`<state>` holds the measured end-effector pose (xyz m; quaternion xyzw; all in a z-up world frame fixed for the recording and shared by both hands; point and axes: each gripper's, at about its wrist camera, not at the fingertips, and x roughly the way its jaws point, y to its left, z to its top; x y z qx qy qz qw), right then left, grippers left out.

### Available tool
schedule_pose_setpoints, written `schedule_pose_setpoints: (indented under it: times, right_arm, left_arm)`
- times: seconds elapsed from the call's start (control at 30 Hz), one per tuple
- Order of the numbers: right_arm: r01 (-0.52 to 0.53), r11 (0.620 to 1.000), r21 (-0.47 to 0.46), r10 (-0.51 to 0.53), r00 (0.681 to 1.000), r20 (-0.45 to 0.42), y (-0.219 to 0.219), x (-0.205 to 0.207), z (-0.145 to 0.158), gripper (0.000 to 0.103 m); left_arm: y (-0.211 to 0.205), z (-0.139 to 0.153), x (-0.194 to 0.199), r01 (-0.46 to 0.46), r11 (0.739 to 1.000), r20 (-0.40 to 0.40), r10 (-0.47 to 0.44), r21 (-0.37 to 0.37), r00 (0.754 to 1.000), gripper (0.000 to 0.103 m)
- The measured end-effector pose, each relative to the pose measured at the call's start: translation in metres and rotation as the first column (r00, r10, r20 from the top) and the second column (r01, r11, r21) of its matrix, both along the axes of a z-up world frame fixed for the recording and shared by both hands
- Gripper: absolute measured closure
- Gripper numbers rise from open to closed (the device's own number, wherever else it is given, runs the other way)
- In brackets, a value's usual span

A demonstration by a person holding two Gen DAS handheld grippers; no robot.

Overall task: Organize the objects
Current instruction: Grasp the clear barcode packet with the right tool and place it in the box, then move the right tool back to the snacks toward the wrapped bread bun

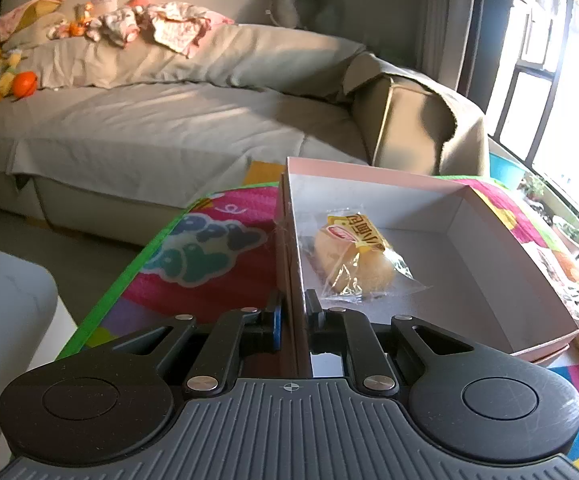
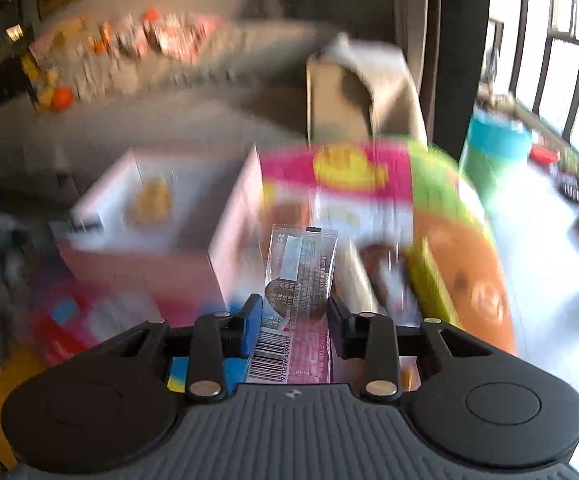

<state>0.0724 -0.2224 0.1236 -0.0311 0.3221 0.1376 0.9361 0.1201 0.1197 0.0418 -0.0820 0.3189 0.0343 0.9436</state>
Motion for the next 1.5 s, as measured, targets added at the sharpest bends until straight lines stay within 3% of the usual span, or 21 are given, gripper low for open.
schedule_pose_setpoints:
  times: [0.13,0.27,0.6,0.63,0.7,0.73,0.87,1.13,1.3,1.5]
  right_arm:
    - [-0.056,0.997,0.047,0.050,0.991,0.126,0.019,0.007,0.042,0.069]
    - [-0.124,0.988,0.088,0.107,0.978,0.179,0.048,0.022,0.060,0.069]
    - [-0.154,0.985,0.079,0.145,0.983,0.115,0.119,0.094,0.041,0.068]
    - [-0.169,0.982,0.079,0.160,0.981,0.107,0.125,0.102,0.038,0.066]
    - [-0.173,0.982,0.081,0.166,0.983,0.085,0.131,0.113,0.029,0.052]
    - [-0.162,0.984,0.072,0.156,0.985,0.079,0.133,0.117,0.026,0.051]
    - [-0.133,0.986,0.099,0.127,0.990,0.066,0.120,0.116,0.022,0.046]
    - [0.001,0.996,0.089,-0.007,0.998,0.065,0.050,0.108,0.013,0.035]
    - [0.100,0.991,0.093,-0.101,0.995,-0.001,0.015,0.120,-0.007,0.033]
    - [0.138,0.984,0.109,-0.125,0.985,-0.123,0.003,0.135,-0.052,0.030]
  left_arm:
    - [0.002,-0.001,-0.001,0.003,1.000,0.001,-0.003,-0.008,1.000,0.089]
    - [0.002,-0.001,-0.001,0.003,1.000,0.001,-0.003,-0.009,1.000,0.089]
    - [0.002,-0.002,-0.002,0.007,1.000,0.003,-0.007,-0.010,1.000,0.089]
    - [0.002,-0.002,-0.002,0.008,1.000,0.003,-0.008,-0.009,1.000,0.089]
    - [0.003,-0.002,-0.002,0.010,1.000,0.003,-0.010,-0.011,1.000,0.089]
    - [0.003,-0.002,-0.002,0.011,1.000,0.003,-0.011,-0.012,1.000,0.089]
    - [0.004,-0.003,-0.002,0.011,1.000,0.005,-0.011,-0.012,1.000,0.089]
    - [0.004,-0.004,-0.002,0.005,1.000,0.008,-0.005,-0.020,1.000,0.089]
    - [0.003,-0.003,-0.002,0.002,1.000,0.006,-0.001,-0.019,1.000,0.089]
    - [0.002,-0.003,-0.003,0.001,1.000,0.001,-0.001,-0.015,1.000,0.089]
